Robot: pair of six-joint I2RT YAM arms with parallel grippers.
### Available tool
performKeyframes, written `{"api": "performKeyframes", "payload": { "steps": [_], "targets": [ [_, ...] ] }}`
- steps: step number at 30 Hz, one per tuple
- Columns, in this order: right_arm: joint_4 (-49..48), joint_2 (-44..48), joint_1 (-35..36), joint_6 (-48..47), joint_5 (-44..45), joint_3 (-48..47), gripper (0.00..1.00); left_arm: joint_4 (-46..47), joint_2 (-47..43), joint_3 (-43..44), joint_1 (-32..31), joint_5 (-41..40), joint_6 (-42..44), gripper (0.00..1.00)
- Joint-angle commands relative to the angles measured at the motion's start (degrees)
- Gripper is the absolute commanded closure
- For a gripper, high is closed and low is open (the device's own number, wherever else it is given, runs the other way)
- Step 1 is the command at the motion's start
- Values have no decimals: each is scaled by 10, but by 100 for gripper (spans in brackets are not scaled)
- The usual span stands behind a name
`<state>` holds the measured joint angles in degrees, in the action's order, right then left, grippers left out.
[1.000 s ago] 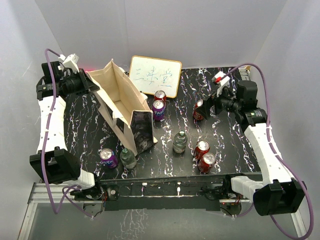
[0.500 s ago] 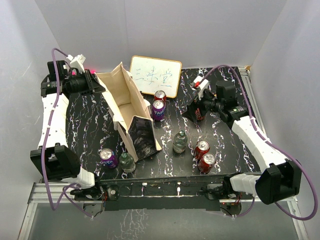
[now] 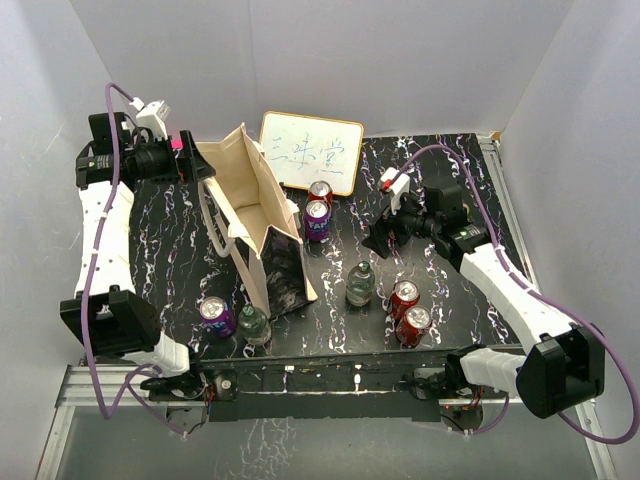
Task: Place the beverage into the canvas bag
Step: Adjust the canvas bag at the center of the board, then pick up the drink from the center of the board.
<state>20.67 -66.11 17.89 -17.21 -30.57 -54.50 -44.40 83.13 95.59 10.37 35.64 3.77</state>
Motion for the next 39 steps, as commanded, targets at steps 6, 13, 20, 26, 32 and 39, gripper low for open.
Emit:
{"api": "performKeyframes", "payload": {
  "steps": [6,13,20,26,32,39],
  "targets": [
    [-28,29,0,6,24,-10,2,-182,-206,-63,1,-28,235,3],
    [-32,33,-1,5,30,-7,2,-355,-285,-181,1,22,437,3],
    [-37,45,-6,5,35,6,2,-345,-348,-352,1,-33,569,3],
    [-39,47,-10,6,37,11,2,-307,-332,-419,1,-42,605,3],
    [-44,42,-14,6,39,14,2,-266,-321,-475,-2,-28,625,3],
    [-46,30,-15,6,41,12,2,-219,-305,-508,-28,-25,631,3]
  ]
}}
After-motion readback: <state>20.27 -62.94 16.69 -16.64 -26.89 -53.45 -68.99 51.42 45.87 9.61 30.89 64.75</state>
